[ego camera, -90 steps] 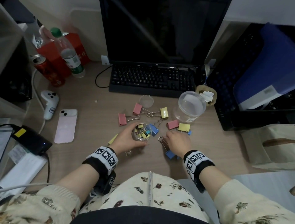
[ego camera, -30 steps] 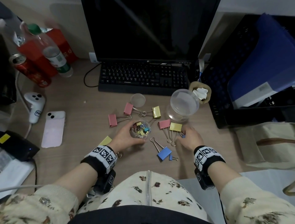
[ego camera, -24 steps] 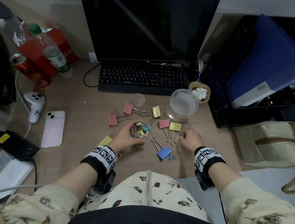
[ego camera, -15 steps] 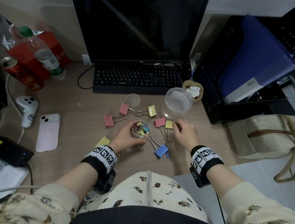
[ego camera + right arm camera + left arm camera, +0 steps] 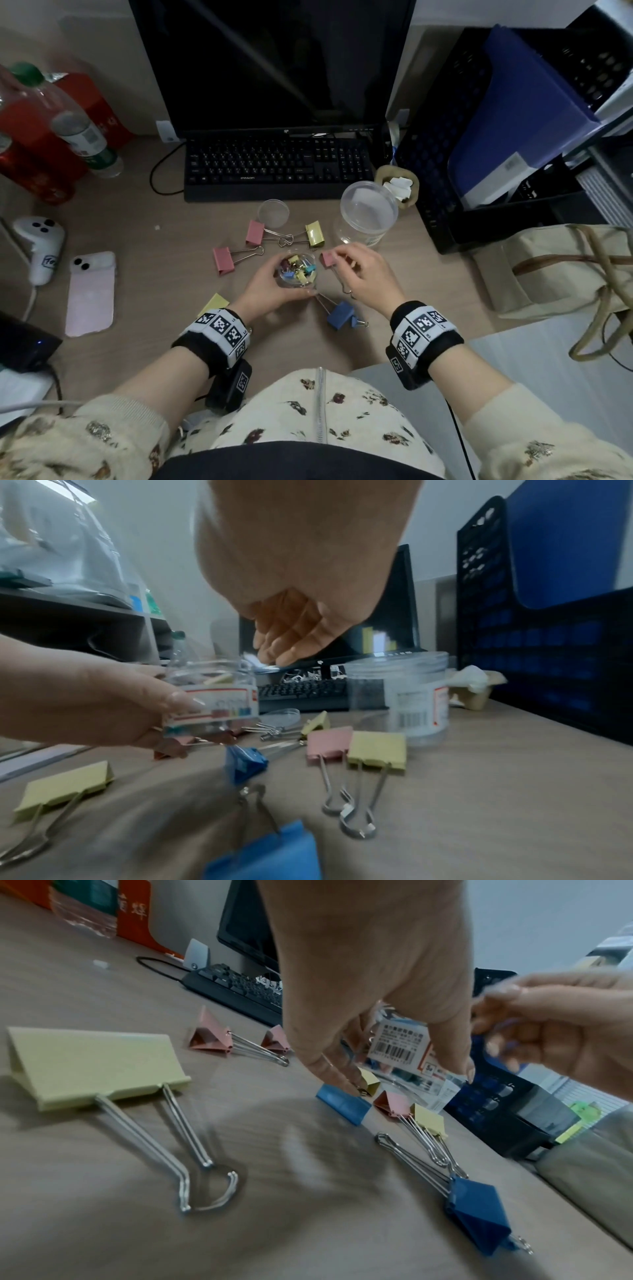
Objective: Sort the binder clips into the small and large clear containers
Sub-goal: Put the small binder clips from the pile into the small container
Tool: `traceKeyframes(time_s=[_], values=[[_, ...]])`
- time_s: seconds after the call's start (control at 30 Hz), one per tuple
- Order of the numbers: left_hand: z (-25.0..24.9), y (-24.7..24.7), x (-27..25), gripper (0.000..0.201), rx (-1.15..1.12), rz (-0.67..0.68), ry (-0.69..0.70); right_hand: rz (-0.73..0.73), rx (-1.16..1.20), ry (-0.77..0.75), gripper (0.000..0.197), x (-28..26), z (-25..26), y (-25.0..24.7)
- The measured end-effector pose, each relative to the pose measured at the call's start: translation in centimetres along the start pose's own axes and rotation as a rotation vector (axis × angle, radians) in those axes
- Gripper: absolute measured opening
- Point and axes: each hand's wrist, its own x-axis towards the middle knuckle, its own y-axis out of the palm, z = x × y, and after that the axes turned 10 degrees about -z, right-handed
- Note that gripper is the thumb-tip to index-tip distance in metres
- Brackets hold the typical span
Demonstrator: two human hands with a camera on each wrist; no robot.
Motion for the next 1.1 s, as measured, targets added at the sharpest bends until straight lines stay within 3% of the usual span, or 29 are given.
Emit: traceKeyframes(time_s=[0.07,0.17,0.3,0.4,0.57,0.7,0.9,1.1], values=[[-0.1,-0.5,-0.2,0.091,0.038,0.033,-0.003,0.026,-0.076,0.099,0.015,-0.7,-1.1,-0.6],[-0.3,-0.7,-0.8,0.083,0.105,0.122,0.022,0.274,-0.258,0.259,0.013,-1.7,-2.7,-1.2],[-0.1,-1.0,-1.4,0.08,0.098,0.066,0.009,0.501,-0.393,0.313,0.044,-3.6,-3.8,-0.7],[0.1,-1.4,-1.6,0.083,0.089,0.062,-0.011,0.556,-0.422,0.306,0.05,-4.7,-3.7,0.2],[0.3,-2.6,-1.6,0.076,0.024,-0.058,-0.037,0.479,-0.407,0.335,0.03,-5.8,-4.2,1.3],[0.5,-3.4,-1.7,0.083,0.07,-0.047,-0.025,0.428,-0.403,0.363,0.01,-5.9,-4.6,1.6],[0.8,-3.5,-2.5,0.081,0.123,0.002,0.005,0.273,-0.317,0.364,0.015,-5.1,-4.7,1.5],[1.1,-3.6,-2.7,0.08,0.163,0.075,0.002,0.025,-0.108,0.203,0.015,-1.9,-1.0,1.4]])
